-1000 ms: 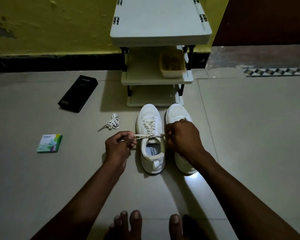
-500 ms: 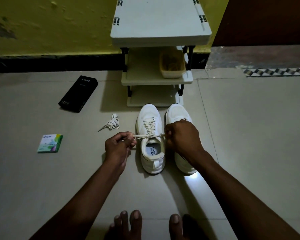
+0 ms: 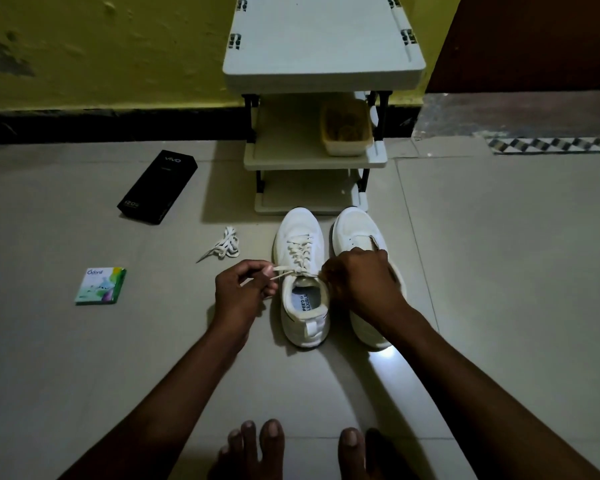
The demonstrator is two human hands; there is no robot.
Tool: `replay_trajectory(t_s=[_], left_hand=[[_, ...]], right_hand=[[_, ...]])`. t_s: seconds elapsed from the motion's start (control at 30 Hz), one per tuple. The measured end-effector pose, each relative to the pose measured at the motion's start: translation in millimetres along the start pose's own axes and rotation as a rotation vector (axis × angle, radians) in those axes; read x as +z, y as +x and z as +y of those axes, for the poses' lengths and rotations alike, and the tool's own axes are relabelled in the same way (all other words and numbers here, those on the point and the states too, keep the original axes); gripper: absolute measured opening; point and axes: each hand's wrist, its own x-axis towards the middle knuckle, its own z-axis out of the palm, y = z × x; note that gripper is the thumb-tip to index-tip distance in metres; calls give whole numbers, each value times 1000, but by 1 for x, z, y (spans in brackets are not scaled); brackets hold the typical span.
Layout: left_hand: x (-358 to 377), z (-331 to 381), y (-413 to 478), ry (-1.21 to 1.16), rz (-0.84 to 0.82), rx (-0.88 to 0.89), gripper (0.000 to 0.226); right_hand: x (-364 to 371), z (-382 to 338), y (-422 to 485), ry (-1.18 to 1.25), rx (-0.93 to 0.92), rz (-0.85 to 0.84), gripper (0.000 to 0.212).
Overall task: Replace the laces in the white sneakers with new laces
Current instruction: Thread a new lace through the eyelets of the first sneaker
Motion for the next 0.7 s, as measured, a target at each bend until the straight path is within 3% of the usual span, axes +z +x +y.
replay_trajectory(t_s=[0.13,0.27,0.43,0.6,0.7], left_hand=[[-2,1,0,1,14,-23,6],[-11,-4,7,56,72,-90,6],[-45,-10,38,508,259,138,17],[-76,-16,89,825,176,228,36],[-85,-22,106,909,87,170,19]], right_hand=[[-6,-9,-1,-93,-12,-76,18],[-15,-16,2,-27,2,-16,28],[-16,-38,32,23,-166,-47,31],[7,-69,77,-64,-312,-180,31],[17,-79,97,-61,-299,-273,33]])
